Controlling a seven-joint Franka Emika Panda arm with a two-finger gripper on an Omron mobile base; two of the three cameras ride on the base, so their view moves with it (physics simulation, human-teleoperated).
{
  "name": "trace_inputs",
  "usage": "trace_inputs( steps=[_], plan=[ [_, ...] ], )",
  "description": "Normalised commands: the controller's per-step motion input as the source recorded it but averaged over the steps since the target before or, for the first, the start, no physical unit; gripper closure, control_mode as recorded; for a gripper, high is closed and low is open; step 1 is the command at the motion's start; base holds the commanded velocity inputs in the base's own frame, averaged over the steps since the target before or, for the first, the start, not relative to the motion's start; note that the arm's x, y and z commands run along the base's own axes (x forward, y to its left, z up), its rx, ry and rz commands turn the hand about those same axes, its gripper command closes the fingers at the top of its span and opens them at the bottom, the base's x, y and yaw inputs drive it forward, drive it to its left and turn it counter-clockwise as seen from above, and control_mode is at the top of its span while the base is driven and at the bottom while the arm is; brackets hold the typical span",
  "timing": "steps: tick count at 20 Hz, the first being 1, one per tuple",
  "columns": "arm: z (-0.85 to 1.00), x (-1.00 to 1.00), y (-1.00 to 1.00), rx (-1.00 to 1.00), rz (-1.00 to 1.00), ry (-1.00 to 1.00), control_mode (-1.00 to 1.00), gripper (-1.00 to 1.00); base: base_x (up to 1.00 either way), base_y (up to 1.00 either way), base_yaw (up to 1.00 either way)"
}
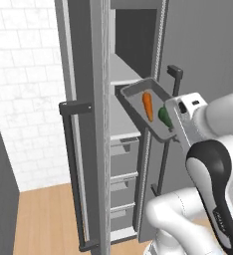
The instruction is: Take the meat container that has the chicken drumstick and place it on the second highest rack of the freezer. Then take the vegetable container that has the carrot and broccoli and place it on the highest rack of the freezer.
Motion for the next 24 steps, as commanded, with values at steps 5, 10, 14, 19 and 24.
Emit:
trace_inputs(
  steps=[5, 10, 14, 19, 24],
  plan=[
    [0.75, 0.31, 0.02, 0.11, -0.03, 0.1, -1.0, 1.0, 0.0, 0.0, 0.0],
    [0.07, 0.4, 0.28, 0.0, 0.0, 0.01, -1.0, 1.0, 0.0, 0.0, 0.0],
    [0.0, 0.54, 0.13, 0.0, -0.01, 0.0, -1.0, 1.0, 0.0, 0.0, 0.0],
    [0.0, 0.52, 0.0, 0.02, -0.07, 0.0, -1.0, 1.0, 0.0, 0.0, 0.0],
    [0.0, 0.65, 0.0, 0.01, -0.03, 0.0, -1.0, 1.0, 0.0, 0.0, 0.0]
  ],
)
